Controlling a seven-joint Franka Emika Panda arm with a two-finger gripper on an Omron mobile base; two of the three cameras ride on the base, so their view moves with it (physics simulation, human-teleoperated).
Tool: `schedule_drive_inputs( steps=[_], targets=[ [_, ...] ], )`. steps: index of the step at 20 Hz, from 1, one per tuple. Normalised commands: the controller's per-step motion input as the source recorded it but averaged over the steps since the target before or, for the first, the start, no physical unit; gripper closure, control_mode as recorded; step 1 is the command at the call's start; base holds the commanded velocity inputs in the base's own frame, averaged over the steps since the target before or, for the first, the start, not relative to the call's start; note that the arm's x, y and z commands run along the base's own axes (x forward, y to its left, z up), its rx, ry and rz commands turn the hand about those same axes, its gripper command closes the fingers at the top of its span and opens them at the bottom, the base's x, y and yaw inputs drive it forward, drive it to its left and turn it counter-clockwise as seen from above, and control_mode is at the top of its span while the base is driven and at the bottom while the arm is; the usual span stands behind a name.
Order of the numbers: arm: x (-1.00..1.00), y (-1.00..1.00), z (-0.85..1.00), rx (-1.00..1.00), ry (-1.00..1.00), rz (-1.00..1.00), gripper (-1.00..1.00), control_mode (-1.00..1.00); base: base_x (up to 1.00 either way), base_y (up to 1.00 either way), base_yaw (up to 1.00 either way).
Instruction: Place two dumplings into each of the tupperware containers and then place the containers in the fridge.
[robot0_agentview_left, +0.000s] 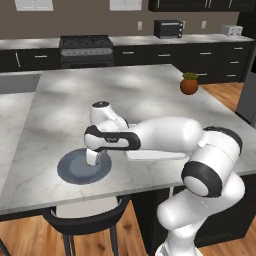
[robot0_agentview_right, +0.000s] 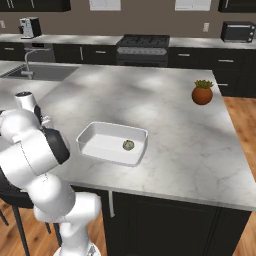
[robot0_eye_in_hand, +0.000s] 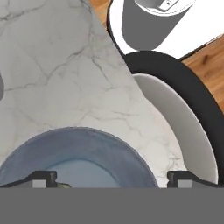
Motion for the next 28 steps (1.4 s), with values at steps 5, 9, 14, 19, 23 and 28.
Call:
schedule_drive_inputs(
  steps=[5, 9, 14, 19, 23, 28],
  targets=[
    [0.48, 0.11, -0.34, -0.08, 0.07, -0.01, -1.00, -1.00, 0.00, 0.00, 0.00],
    [0.52, 0.00, -0.34, -0.05, 0.07, -0.02, -1.00, -1.00, 0.00, 0.00, 0.00],
    [0.24, 0.02, -0.36, -0.05, 0.01, -0.03, -1.00, -1.00, 0.00, 0.00, 0.00],
    [0.25, 0.17, -0.38, -0.02, 0.00, -0.05, -1.00, -1.00, 0.00, 0.00, 0.00],
    [0.30, 0.16, -0.25, 0.00, 0.00, -0.07, -1.00, -1.00, 0.00, 0.00, 0.00],
    [0.42, 0.13, -0.11, 0.00, 0.00, -0.08, -1.00, -1.00, 0.00, 0.00, 0.00]
  ],
)
